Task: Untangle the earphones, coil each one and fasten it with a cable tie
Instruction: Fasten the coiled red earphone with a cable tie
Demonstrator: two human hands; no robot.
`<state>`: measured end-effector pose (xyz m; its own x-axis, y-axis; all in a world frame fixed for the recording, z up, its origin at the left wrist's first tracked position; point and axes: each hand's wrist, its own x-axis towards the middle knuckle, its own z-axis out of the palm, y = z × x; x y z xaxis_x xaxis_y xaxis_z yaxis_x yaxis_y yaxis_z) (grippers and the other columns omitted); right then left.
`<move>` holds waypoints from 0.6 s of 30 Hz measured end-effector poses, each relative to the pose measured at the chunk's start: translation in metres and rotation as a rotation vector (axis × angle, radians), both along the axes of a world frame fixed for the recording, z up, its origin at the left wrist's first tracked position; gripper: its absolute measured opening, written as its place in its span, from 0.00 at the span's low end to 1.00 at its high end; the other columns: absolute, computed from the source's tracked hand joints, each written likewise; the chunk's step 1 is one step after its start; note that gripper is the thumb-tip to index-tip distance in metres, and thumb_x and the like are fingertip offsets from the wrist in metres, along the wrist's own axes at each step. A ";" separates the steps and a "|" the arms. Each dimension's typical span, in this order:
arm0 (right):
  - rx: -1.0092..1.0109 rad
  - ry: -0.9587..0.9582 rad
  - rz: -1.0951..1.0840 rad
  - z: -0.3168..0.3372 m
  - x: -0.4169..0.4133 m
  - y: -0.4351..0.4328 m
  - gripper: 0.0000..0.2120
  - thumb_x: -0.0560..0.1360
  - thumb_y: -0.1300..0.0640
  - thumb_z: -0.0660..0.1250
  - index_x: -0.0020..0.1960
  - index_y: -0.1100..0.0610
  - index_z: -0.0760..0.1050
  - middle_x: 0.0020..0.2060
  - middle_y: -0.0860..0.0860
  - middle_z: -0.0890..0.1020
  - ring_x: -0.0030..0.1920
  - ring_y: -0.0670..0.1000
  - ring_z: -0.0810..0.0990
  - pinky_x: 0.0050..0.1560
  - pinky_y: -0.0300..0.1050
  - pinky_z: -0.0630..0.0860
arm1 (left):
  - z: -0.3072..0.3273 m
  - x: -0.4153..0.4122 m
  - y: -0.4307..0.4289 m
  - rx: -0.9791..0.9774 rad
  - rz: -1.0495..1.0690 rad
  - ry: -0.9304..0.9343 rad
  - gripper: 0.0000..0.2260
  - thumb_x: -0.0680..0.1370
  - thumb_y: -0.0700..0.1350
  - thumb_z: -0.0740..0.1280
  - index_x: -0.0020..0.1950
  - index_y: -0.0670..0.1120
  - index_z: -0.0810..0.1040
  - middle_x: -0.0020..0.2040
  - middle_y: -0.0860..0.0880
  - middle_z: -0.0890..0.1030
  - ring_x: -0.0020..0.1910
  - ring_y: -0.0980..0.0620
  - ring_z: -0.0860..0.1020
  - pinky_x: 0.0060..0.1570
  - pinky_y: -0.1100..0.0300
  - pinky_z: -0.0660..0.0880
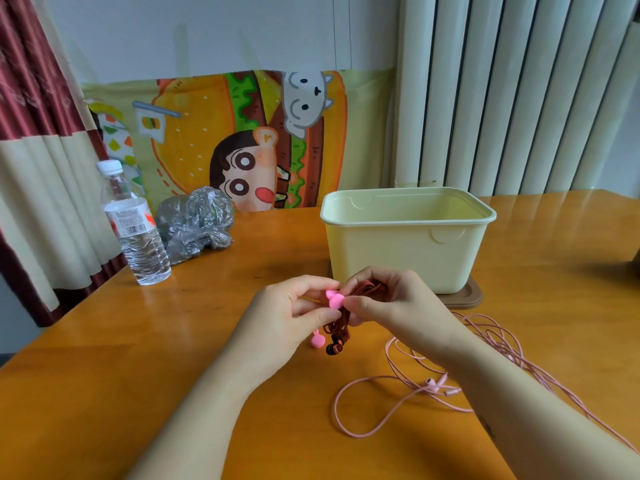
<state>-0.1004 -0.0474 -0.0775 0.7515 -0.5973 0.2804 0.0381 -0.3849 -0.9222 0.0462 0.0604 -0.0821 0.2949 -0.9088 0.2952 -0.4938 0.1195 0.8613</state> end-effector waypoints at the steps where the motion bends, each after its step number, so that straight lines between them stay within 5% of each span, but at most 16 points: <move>1: -0.001 0.004 0.002 0.001 -0.001 0.000 0.02 0.73 0.61 0.70 0.44 0.57 0.81 0.35 0.53 0.84 0.37 0.50 0.83 0.45 0.43 0.81 | 0.000 0.000 0.000 -0.006 0.011 -0.007 0.11 0.72 0.46 0.71 0.54 0.55 0.81 0.46 0.56 0.84 0.44 0.54 0.83 0.47 0.57 0.80; 4: 0.012 -0.007 0.019 0.003 -0.002 0.001 0.02 0.72 0.59 0.71 0.44 0.57 0.81 0.35 0.53 0.84 0.38 0.50 0.83 0.46 0.43 0.81 | 0.001 0.002 0.000 -0.035 0.043 -0.001 0.11 0.70 0.53 0.69 0.51 0.55 0.82 0.46 0.58 0.84 0.47 0.60 0.82 0.49 0.63 0.79; 10: 0.038 -0.051 -0.017 0.003 0.000 0.002 0.01 0.72 0.62 0.71 0.43 0.59 0.80 0.34 0.51 0.83 0.37 0.48 0.83 0.42 0.38 0.79 | -0.001 0.001 -0.003 -0.041 0.044 0.094 0.08 0.75 0.41 0.70 0.50 0.53 0.83 0.45 0.57 0.85 0.48 0.60 0.82 0.45 0.68 0.77; 18: 0.069 -0.040 -0.037 -0.001 0.002 0.005 0.03 0.71 0.63 0.72 0.44 0.59 0.80 0.36 0.53 0.84 0.38 0.50 0.83 0.44 0.41 0.80 | -0.003 -0.003 -0.005 -0.067 0.042 0.138 0.11 0.74 0.46 0.70 0.54 0.57 0.81 0.51 0.58 0.84 0.52 0.61 0.81 0.50 0.68 0.77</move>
